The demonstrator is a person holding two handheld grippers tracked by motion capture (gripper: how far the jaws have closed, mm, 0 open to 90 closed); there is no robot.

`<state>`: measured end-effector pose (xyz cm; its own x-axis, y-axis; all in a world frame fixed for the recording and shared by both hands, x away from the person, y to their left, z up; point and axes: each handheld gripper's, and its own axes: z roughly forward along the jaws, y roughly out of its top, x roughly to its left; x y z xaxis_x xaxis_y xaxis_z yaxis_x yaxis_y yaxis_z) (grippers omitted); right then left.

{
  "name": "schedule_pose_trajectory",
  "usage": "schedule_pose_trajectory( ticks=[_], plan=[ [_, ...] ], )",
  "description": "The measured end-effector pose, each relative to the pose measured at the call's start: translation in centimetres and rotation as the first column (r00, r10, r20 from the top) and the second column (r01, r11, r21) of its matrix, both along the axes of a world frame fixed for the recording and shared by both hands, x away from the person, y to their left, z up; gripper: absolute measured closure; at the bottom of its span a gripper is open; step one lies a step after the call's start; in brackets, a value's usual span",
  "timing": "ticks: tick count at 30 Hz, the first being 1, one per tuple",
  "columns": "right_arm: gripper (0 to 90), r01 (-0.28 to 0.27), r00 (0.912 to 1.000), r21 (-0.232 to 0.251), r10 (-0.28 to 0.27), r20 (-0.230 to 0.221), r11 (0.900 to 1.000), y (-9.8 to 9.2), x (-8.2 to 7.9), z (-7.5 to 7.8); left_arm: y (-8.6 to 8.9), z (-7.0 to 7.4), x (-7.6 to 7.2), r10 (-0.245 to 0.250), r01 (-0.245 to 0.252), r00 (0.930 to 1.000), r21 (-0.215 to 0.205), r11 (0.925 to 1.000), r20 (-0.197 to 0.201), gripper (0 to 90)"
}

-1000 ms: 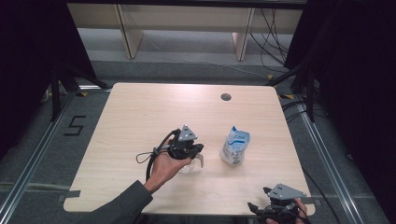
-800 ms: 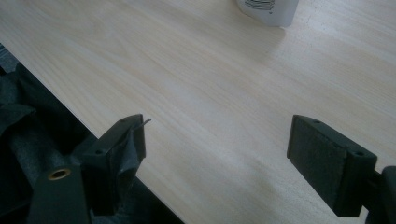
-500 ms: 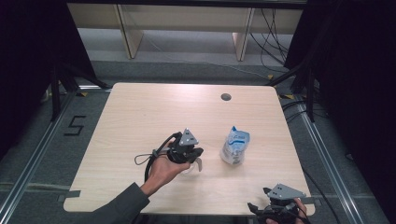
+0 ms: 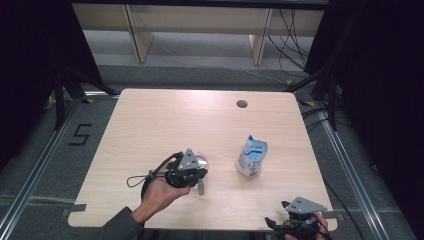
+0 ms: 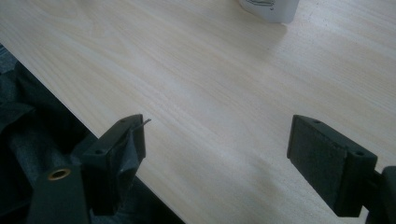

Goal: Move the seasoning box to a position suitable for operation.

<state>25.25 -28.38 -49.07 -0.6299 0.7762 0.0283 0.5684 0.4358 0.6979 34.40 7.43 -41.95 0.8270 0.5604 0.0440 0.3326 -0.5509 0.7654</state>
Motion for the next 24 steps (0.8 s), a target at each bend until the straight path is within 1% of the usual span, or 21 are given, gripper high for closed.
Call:
schedule_pose_trajectory(
  ticks=[1, 2, 4, 5, 6, 7, 8, 9, 10, 12, 13, 14, 15, 16, 17, 18, 19, 20, 21, 23, 24],
  plan=[
    [20.2, 0.002, 1.0000, 0.000, -0.002, 0.001, 1.000, 0.0, 0.0, 0.0, 0.0, 0.0, 0.0, 0.000, 0.000, 1.0000, 0.000, 1.0000, 0.000, 87.8],
    [20.2, 0.005, 1.0000, 0.003, -0.005, 0.002, 1.000, 0.0, 0.0, 0.0, 0.5, 0.2, -0.3, -0.002, 0.002, 0.9998, 0.022, 0.9997, 0.022, 87.3],
    [20.2, 0.004, 1.0000, 0.001, -0.004, 0.002, 1.000, 0.0, 0.0, -0.1, 1.0, 0.2, -0.6, -0.010, 0.008, 0.9993, 0.035, 0.9993, 0.036, 87.3],
    [20.3, 0.005, 1.0000, 0.000, -0.005, 0.002, 1.000, 0.0, 0.0, -0.1, 1.2, 0.1, -0.7, -0.007, 0.006, 0.9994, 0.022, 0.9997, 0.034, 87.2],
    [20.2, 0.004, 1.0000, 0.000, -0.004, 0.001, 1.000, 0.0, 0.0, -0.1, 1.5, 0.1, -0.8, -0.009, 0.008, 0.9992, 0.024, 0.9997, 0.040, 87.0],
    [20.2, 0.012, 0.9999, 0.001, -0.012, -0.003, 1.000, 0.0, 0.0, -0.1, 1.7, 0.1, -1.0, 0.000, -0.001, 0.9991, 0.012, 0.9999, 0.041, 86.6],
    [20.2, 0.012, 0.9999, 0.001, -0.012, -0.003, 1.000, 0.0, 0.0, -0.1, 1.7, 0.1, -1.0, 0.000, -0.001, 0.9991, 0.012, 0.9999, 0.041, 86.2],
    [20.2, 0.015, 0.9998, 0.012, -0.015, -0.016, 1.000, 0.1, 0.0, -0.1, 2.1, 0.2, -1.6, 0.002, -0.001, 0.9988, -0.034, 0.9994, 0.049, 85.4],
    [20.2, 0.011, 0.9999, 0.004, -0.011, -0.002, 1.000, 0.0, 0.0, -0.1, 2.2, 0.3, -2.0, 0.008, -0.005, 0.9989, -0.049, 0.9988, 0.047, 84.9],
    [20.2, 0.014, 0.9999, 0.003, -0.014, -0.006, 1.000, 0.1, 0.0, -0.1, 2.2, 0.3, -2.7, 0.001, 0.004, 0.9983, -0.076, 0.9971, 0.058, 85.1],
    [20.2, 0.006, 1.0000, -0.003, -0.006, 0.004, 1.000, 0.0, 0.1, -0.2, 2.2, 0.3, -3.1, -0.007, 0.013, 0.9981, -0.091, 0.9957, 0.062, 85.5],
    [20.2, 0.007, 1.0000, -0.003, -0.007, 0.002, 1.000, 0.0, 0.1, -0.2, 2.2, 0.3, -3.1, -0.007, 0.013, 0.9981, -0.091, 0.9957, 0.062, 86.2],
    [20.2, 0.019, 0.9997, 0.004, -0.019, -0.013, 1.000, 0.1, -0.1, -0.1, 1.9, 0.1, -3.8, -0.013, 0.018, 0.9987, -0.103, 0.9946, 0.049, 86.9],
    [20.2, 0.018, 0.9998, 0.005, -0.018, -0.013, 1.000, 0.2, -0.1, -0.1, 1.6, -0.3, -4.1, -0.018, 0.024, 0.9987, -0.128, 0.9915, 0.048, 87.3],
    [20.3, 0.021, 0.9997, 0.007, -0.020, -0.016, 1.000, 0.2, -0.1, -0.1, 1.4, -0.5, -4.4, -0.027, 0.032, 0.9986, -0.113, 0.9931, 0.045, 87.6],
    [20.3, 0.027, 0.9993, 0.012, -0.026, -0.028, 1.000, 0.3, -0.2, -0.1, 1.0, -1.0, -4.6, -0.024, 0.030, 0.9989, -0.132, 0.9908, 0.041, 87.8],
    [20.2, 0.013, 0.9998, 0.003, -0.013, -0.013, 1.000, 0.2, -0.1, -0.1, 0.7, -1.3, -4.8, -0.025, 0.029, 0.9990, -0.113, 0.9931, 0.037, 88.1],
    [20.2, 0.013, 0.9998, 0.003, -0.013, -0.013, 1.000, 0.2, -0.1, -0.1, 0.7, -1.3, -4.8, -0.025, 0.029, 0.9990, -0.113, 0.9931, 0.037, 88.3],
    [20.2, 0.015, 0.9998, 0.000, -0.015, -0.016, 1.000, 0.2, -0.1, -0.1, 0.2, -2.0, -4.9, -0.026, 0.030, 0.9991, -0.104, 0.9942, 0.034, 88.7],
    [20.3, -0.011, 0.9999, 0.003, 0.011, 0.007, 1.000, 0.1, 0.1, -0.3, -0.2, -2.5, -4.8, -0.026, 0.029, 0.9992, -0.095, 0.9951, 0.031, 89.0],
    [20.2, -0.003, 1.0000, -0.006, 0.003, 0.004, 1.000, 0.1, 0.0, -0.2, -0.2, -2.5, -4.8, -0.026, 0.029, 0.9992, -0.095, 0.9951, 0.031, 89.1]
  ],
)
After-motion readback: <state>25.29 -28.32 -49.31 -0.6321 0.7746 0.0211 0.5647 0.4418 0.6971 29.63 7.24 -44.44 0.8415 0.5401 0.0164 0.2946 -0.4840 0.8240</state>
